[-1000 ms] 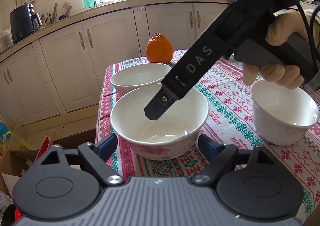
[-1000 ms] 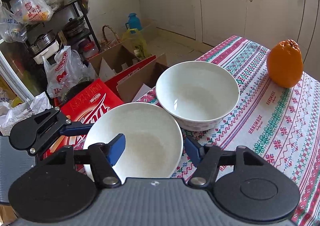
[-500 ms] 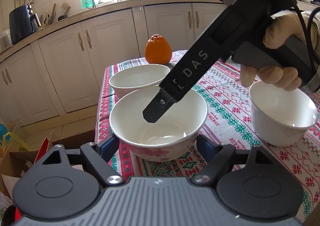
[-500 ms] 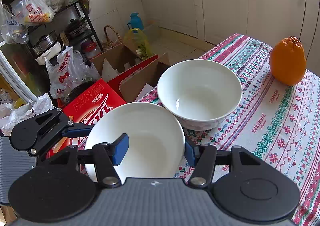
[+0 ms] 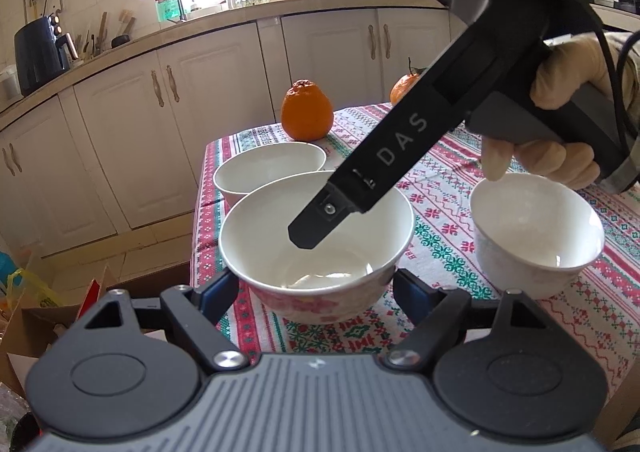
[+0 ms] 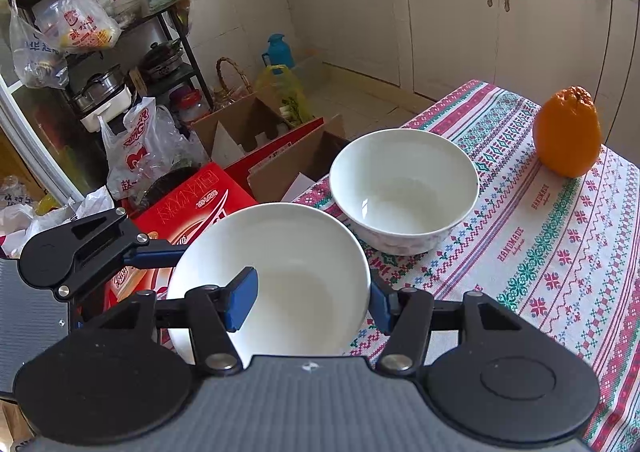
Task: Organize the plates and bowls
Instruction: 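Lift the second bowl with the right tool and lower it into the first bowl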
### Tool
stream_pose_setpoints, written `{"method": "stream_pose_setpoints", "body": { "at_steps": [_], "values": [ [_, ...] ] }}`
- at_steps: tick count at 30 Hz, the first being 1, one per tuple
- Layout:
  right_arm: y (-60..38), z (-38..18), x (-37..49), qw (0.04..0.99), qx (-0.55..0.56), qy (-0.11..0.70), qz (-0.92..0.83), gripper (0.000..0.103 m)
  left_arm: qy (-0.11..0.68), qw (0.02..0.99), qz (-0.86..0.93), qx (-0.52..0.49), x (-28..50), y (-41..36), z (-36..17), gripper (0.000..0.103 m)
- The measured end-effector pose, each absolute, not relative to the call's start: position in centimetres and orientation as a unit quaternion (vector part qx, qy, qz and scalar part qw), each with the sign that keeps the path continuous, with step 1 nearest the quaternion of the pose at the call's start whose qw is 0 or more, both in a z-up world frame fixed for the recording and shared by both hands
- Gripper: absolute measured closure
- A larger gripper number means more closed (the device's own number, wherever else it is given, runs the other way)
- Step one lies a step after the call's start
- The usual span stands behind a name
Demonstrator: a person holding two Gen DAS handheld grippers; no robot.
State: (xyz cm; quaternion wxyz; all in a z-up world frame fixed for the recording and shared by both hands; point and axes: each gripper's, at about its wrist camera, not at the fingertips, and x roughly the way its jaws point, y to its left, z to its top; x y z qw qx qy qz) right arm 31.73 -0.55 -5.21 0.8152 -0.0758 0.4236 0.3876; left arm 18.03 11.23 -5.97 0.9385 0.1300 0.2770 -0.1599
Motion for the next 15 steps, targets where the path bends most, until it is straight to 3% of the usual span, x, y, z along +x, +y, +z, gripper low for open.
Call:
{"method": "stream_pose_setpoints", "body": {
  "at_steps": [15],
  "values": [
    [-2.4,-2.4,26.8,0.819,-0.075,0.394,0.411,0.040,0.277,0.937,-0.164,0.138,14.4,10.0,-3.3,0.019]
  ]
}}
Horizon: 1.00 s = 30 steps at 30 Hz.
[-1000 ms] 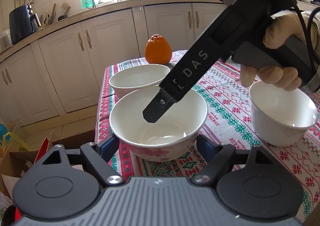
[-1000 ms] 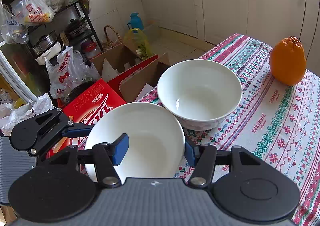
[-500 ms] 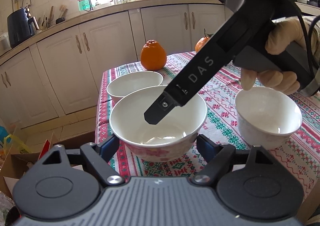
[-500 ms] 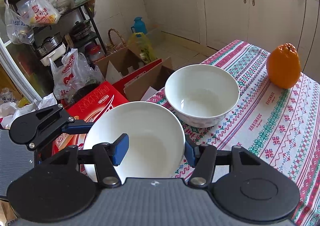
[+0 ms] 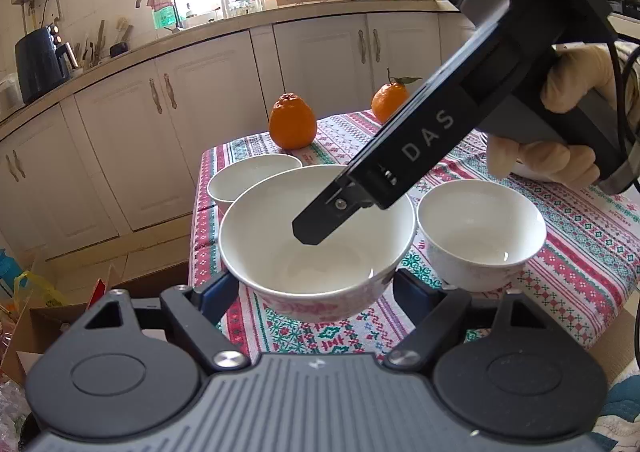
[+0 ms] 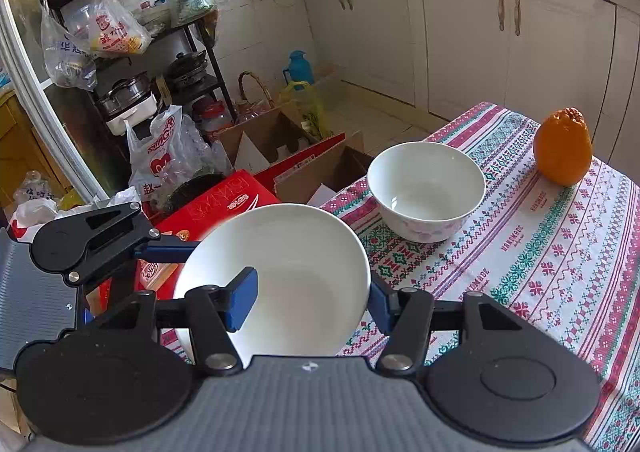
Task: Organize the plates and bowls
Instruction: 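Lift the second bowl with the right tool and lower it into the first bowl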
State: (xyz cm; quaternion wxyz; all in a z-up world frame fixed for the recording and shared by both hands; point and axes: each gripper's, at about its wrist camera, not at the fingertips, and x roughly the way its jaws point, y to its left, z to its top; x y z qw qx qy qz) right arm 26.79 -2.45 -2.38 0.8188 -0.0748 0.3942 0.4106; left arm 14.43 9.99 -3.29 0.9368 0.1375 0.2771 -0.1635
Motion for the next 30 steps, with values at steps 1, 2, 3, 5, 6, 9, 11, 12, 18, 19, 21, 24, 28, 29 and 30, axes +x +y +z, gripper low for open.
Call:
{"method": "stream_pose_setpoints", "body": {
  "at_steps": [1,2,3,5,6,9,11,12,18,19,21,24,28,29,30],
  "values": [
    [-2.6,-2.2,26.4,0.819,-0.075,0.392,0.411,0.040,0.277,0.937,-0.164,0.139,14.2,9.9,-3.1,0.019],
    [-2.8,-2.0,26.1,0.820,-0.075,0.391,0.412,0.040,0.276,0.936,-0.165,0.140,14.0,9.7,-2.9,0.019],
    [-3.0,-1.8,25.9,0.820,-0.075,0.389,0.413,0.040,0.275,0.936,-0.166,0.141,13.9,9.6,-2.7,0.019],
    [-3.4,-1.6,25.3,0.821,-0.074,0.387,0.414,0.040,0.274,0.936,-0.170,0.144,13.6,9.3,-2.5,0.019],
    [-3.6,-1.4,25.1,0.821,-0.073,0.385,0.415,0.040,0.274,0.935,-0.171,0.145,13.4,9.2,-2.4,0.019],
    [-4.5,-1.2,24.3,0.823,-0.071,0.382,0.414,0.040,0.274,0.934,-0.178,0.148,12.9,8.6,-2.1,0.019],
    [-5.1,-1.0,23.9,0.826,-0.071,0.380,0.411,0.040,0.272,0.933,-0.183,0.150,12.7,8.2,-1.9,0.019],
    [-5.4,-0.9,23.7,0.827,-0.072,0.379,0.409,0.040,0.272,0.932,-0.186,0.151,12.7,8.0,-1.9,0.019],
    [-7.4,-0.5,22.6,0.835,-0.065,0.375,0.397,0.040,0.266,0.928,-0.206,0.158,12.3,6.5,-1.5,0.019],
    [-7.8,-0.5,22.4,0.837,-0.064,0.374,0.395,0.040,0.266,0.928,-0.209,0.158,12.3,6.3,-1.5,0.019],
    [-8.5,-0.4,22.2,0.840,-0.060,0.372,0.389,0.040,0.264,0.926,-0.216,0.159,12.2,5.9,-1.5,0.019],
    [-9.6,-0.4,21.7,0.846,-0.053,0.369,0.381,0.040,0.263,0.924,-0.226,0.160,12.3,5.1,-1.5,0.019],
    [-11.1,-0.5,21.4,0.852,-0.047,0.369,0.368,0.040,0.262,0.920,-0.241,0.161,12.5,4.1,-1.8,0.019],
    [-11.5,-0.5,21.3,0.854,-0.047,0.369,0.364,0.040,0.262,0.919,-0.246,0.161,12.6,3.9,-1.9,0.019],
    [-11.8,-0.5,21.2,0.855,-0.046,0.369,0.361,0.040,0.262,0.918,-0.249,0.161,12.7,3.7,-1.9,0.019]
  ]
}}
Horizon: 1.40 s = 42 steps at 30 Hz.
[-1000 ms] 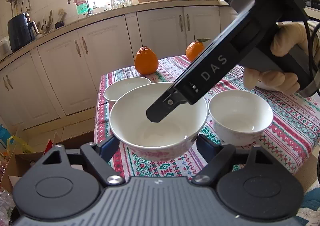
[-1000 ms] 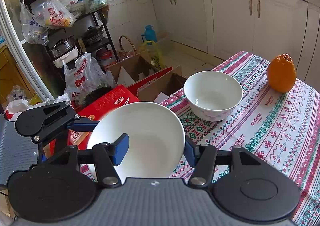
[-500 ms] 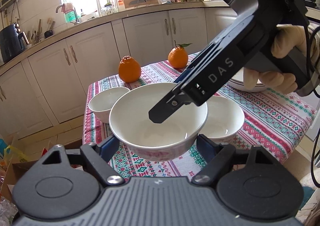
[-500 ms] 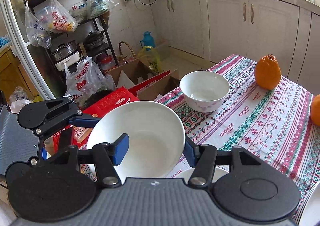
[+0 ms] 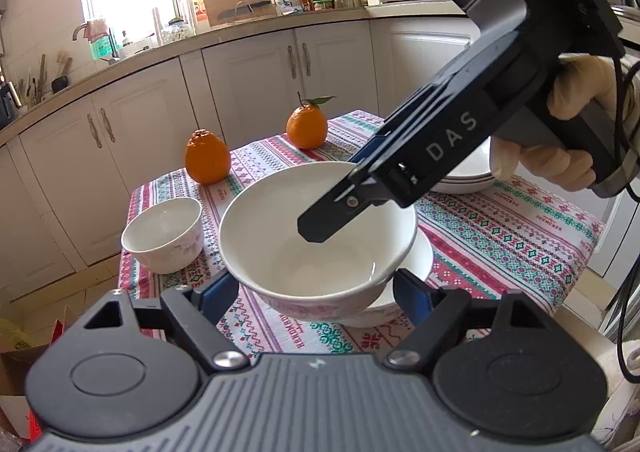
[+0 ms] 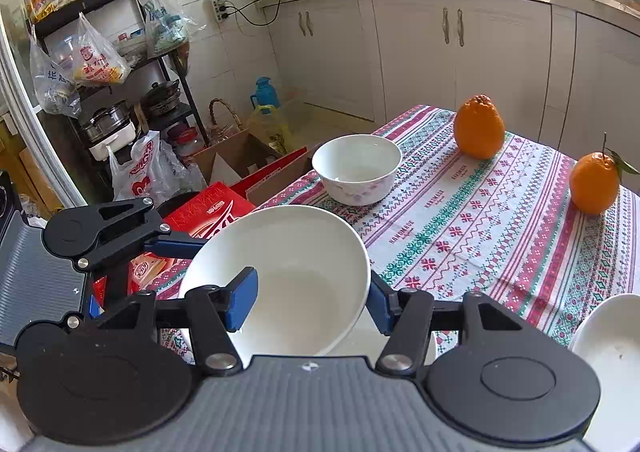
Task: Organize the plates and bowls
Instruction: 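Lift the second bowl with the right tool and lower it into the first bowl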
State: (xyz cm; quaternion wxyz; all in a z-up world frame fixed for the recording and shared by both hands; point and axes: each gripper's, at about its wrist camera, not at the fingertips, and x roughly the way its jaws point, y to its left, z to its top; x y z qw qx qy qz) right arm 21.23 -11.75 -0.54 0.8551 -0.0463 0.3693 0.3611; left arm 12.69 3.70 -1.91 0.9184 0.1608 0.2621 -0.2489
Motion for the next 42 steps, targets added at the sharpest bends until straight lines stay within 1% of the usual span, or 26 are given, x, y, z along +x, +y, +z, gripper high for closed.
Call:
{"method": "stream_pose_setpoints", "body": {
  "at_steps": [14,26,42],
  "values": [
    [-14.7,-1.6,21.5,0.867,-0.027,0.378,0.324,0.040,0.273,0.908,-0.280,0.152,14.2,1.4,-3.1,0.019],
    [-15.1,-3.4,22.3,0.863,-0.019,0.395,0.313,0.039,0.295,0.901,-0.285,0.140,15.0,1.0,-4.3,0.019],
    [-15.0,-4.4,22.8,0.860,-0.027,0.402,0.312,0.039,0.306,0.897,-0.291,0.132,15.5,1.0,-4.6,0.018]
  ]
}}
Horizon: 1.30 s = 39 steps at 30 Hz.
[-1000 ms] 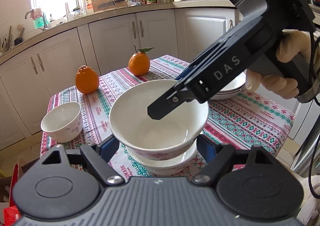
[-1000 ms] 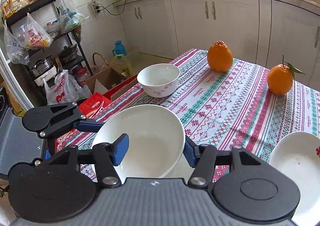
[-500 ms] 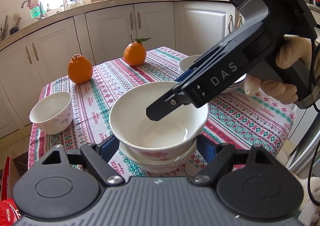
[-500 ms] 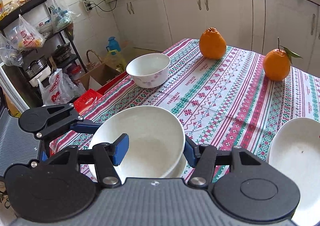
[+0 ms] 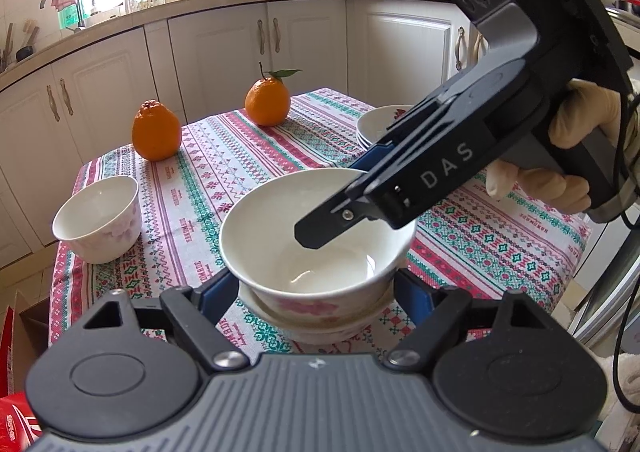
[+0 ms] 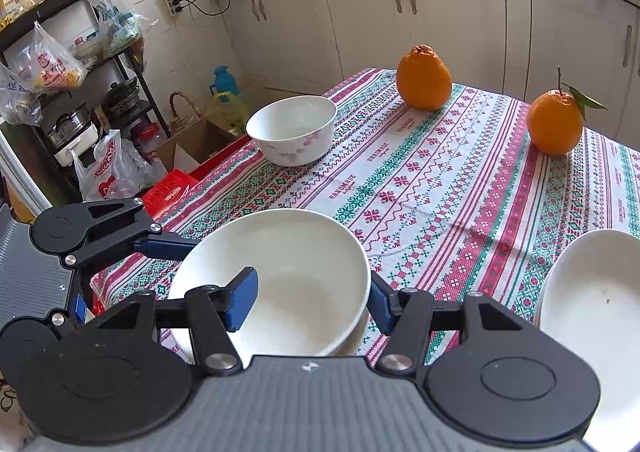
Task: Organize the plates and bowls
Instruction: 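Lift the second bowl with the right tool and lower it into the first bowl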
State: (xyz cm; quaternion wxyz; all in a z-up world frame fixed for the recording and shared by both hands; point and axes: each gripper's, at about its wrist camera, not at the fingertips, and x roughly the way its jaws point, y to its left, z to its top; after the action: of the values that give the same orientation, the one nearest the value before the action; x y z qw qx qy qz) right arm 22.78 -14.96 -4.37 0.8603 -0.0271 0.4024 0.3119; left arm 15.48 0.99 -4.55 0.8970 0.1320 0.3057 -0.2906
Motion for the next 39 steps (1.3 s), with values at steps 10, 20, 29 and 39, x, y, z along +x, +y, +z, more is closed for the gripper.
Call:
{"method": "stream_pose_setpoints", "body": {
  "at_steps": [10,20,29,39],
  "values": [
    [-14.4,-4.5,22.5,0.861,-0.048,0.396,0.315,0.034,0.312,0.896,-0.294,0.117,15.9,1.3,-4.7,0.016],
    [-14.3,-4.7,22.3,0.862,-0.056,0.391,0.317,0.023,0.306,0.899,-0.292,0.113,15.9,1.6,-4.8,0.012],
    [-14.6,-4.8,21.6,0.872,-0.072,0.383,0.296,0.001,0.302,0.901,-0.292,0.105,15.5,2.4,-4.4,0.006],
    [-15.4,-5.9,20.8,0.877,-0.076,0.388,0.273,0.000,0.307,0.900,-0.288,0.113,14.9,2.7,-4.5,0.006]
  ]
}}
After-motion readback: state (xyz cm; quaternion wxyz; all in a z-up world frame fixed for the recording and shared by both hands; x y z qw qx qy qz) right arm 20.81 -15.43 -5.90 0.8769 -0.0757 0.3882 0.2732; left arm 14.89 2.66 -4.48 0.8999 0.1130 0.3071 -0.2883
